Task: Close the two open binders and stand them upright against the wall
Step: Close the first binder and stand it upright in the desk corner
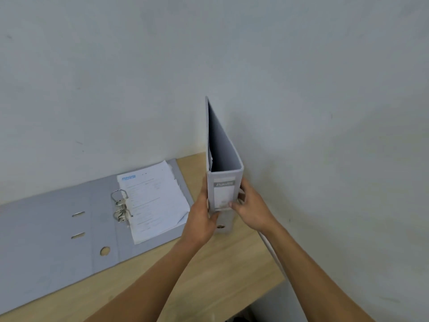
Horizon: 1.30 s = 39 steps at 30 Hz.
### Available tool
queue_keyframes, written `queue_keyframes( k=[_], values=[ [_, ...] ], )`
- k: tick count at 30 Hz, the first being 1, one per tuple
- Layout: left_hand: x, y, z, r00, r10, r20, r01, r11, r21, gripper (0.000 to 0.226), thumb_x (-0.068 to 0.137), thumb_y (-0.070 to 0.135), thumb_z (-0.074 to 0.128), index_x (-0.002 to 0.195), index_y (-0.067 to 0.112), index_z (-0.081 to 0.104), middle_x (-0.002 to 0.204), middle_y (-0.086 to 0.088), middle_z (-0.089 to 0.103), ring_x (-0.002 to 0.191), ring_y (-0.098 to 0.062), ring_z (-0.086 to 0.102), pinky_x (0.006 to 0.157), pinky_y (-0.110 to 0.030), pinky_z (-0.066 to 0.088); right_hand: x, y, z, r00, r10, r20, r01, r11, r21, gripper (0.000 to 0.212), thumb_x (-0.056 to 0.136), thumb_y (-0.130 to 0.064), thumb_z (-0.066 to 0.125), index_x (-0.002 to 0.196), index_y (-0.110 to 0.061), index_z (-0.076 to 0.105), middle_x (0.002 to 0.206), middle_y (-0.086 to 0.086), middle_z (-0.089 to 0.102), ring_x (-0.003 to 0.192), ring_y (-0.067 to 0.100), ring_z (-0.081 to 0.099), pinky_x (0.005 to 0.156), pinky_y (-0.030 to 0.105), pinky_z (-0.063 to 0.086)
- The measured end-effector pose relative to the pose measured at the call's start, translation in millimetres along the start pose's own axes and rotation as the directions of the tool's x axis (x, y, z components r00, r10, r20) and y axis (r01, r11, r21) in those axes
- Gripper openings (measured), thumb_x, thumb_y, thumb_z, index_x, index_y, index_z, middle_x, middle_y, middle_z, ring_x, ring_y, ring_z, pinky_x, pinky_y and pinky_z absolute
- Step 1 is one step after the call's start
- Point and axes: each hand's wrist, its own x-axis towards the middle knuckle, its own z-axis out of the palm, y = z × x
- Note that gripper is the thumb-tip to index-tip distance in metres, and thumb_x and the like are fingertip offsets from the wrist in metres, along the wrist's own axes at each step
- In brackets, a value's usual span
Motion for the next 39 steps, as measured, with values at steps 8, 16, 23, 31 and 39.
queue_keyframes(
  k=[8,16,23,31,39],
  values=[
    [46.0,-12.9,23.0,0.999,-0.003,0.054,-0.001,0.998,0.068,0.108,0.088,0.02,0.07,0.163,0.032,-0.007,0.163,0.003,0.039,0.146,-0.017,0.044,0.111,-0.047,0.048,39.9,28.7,-16.1,0.997,0.076,-0.022,-0.075,0.997,0.035,0.058,0.094,0.003,0.057,0.144,-0.026,0.049,0.14,-0.004,0.063,0.133,0.013,0.056,0.106,0.03,0.05],
    [95.1,-11.3,36.1,0.99,-0.139,0.027,0.139,0.99,-0.021,0.124,0.078,0.04,0.081,0.161,0.037,-0.011,0.155,0.002,0.047,0.138,-0.025,0.052,0.107,-0.05,0.051,65.8,37.5,-10.9,0.95,0.209,-0.23,-0.18,0.974,0.14,0.038,0.095,-0.014,0.064,0.133,-0.013,0.063,0.121,-0.001,0.072,0.112,0.016,0.069,0.081,0.014,0.05],
    [131.7,-15.8,43.9,0.988,-0.151,0.029,0.15,0.989,0.014,0.12,0.081,0.022,0.082,0.164,0.028,-0.005,0.146,0.007,0.048,0.139,-0.023,0.049,0.108,-0.034,0.045,86.2,35.5,-2.6,0.875,0.435,-0.212,-0.306,0.837,0.454,0.023,0.092,-0.018,0.059,0.109,-0.015,0.074,0.105,0.009,0.076,0.101,0.027,0.07,0.092,0.041,0.056],
    [152.7,-16.1,55.3,0.991,-0.135,-0.009,0.135,0.99,0.044,0.128,0.07,0.052,0.081,0.161,0.039,-0.009,0.162,0.0,0.036,0.148,-0.026,0.04,0.115,-0.054,0.042,95.1,36.9,-13.6,0.83,0.558,0.005,-0.369,0.542,0.755,0.027,0.098,-0.002,0.05,0.088,-0.016,0.07,0.096,0.003,0.071,0.104,0.021,0.066,0.096,0.038,0.051],
    [153.5,-15.4,57.0,0.986,-0.166,-0.005,0.166,0.985,0.044,0.129,0.069,0.049,0.081,0.162,0.037,-0.009,0.164,-0.001,0.036,0.148,-0.028,0.04,0.116,-0.053,0.041,93.3,37.7,-18.3,0.83,0.558,0.0,-0.372,0.553,0.746,0.026,0.098,-0.004,0.047,0.094,-0.022,0.066,0.097,-0.004,0.067,0.1,0.019,0.065,0.101,0.044,0.052]
  ],
)
